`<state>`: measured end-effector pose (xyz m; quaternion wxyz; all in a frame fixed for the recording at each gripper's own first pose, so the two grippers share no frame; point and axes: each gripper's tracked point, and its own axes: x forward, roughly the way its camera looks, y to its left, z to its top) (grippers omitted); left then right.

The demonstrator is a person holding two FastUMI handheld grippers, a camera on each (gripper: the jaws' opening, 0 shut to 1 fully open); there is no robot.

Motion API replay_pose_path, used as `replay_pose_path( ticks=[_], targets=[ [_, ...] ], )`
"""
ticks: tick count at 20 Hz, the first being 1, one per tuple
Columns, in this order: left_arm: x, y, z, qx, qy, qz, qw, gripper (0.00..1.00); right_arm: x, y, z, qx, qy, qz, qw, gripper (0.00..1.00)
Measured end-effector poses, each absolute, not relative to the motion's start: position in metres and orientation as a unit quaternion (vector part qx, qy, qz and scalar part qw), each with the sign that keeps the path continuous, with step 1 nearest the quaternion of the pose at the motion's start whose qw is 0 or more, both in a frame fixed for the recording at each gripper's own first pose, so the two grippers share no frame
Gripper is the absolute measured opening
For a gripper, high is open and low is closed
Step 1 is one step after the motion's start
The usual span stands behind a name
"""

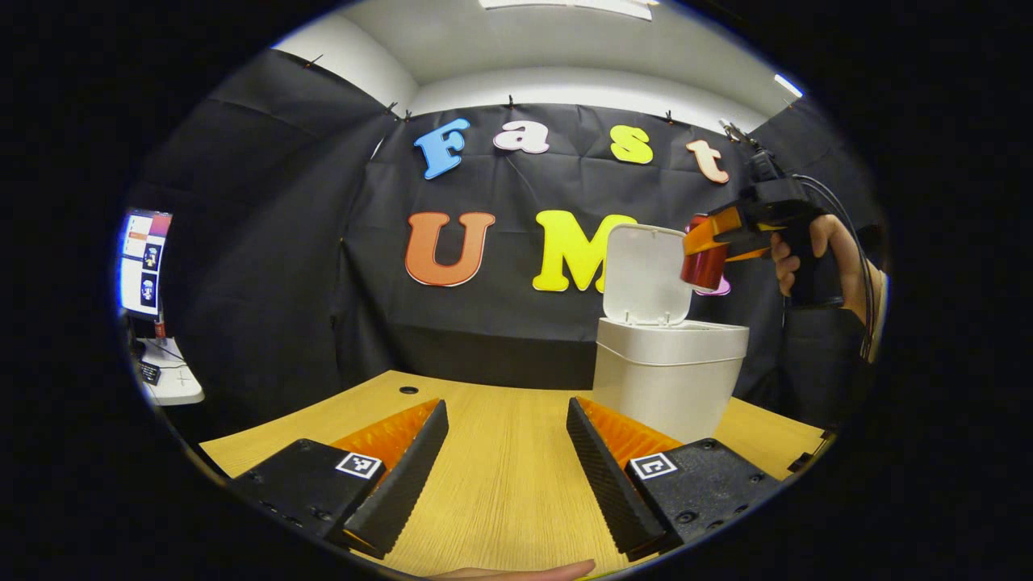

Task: Press the lid of the desktop garbage bin to open it, pick up the crumpled paper on the desktop and throw it into the bin, then pick up the pop can on the desktop and drop it into the bin, and finally close the garbage bin lid.

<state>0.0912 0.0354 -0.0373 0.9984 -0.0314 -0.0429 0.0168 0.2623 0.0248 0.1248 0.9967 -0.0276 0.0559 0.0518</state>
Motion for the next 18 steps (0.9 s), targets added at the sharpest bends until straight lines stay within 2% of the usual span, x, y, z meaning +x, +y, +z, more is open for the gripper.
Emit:
replay_pose_path(
  ticks=[7,12,13,14,18],
  targets=[
    [0.093,0.027,-0.042,-0.014,-0.040,0.008,0.999,0.96,0.289,0.033,0.073,-0.027,0.109,0.045,0.993,0.80],
    [0.087,0.017,-0.037,0.002,-0.053,-0.010,0.999,0.96,0.288,0.040,0.070,-0.037,0.105,0.046,0.993,0.83],
    [0.089,0.017,-0.037,0.005,-0.055,-0.009,0.998,0.95,0.287,0.040,0.073,-0.035,0.101,0.046,0.993,0.91],
    [0.088,0.017,-0.036,0.007,-0.056,-0.008,0.998,0.95,0.286,0.040,0.075,-0.035,0.097,0.043,0.994,0.94],
    [0.085,0.014,-0.035,0.008,-0.059,-0.012,0.998,0.96,0.279,0.041,0.086,-0.039,0.087,0.047,0.994,0.95]
  ],
)
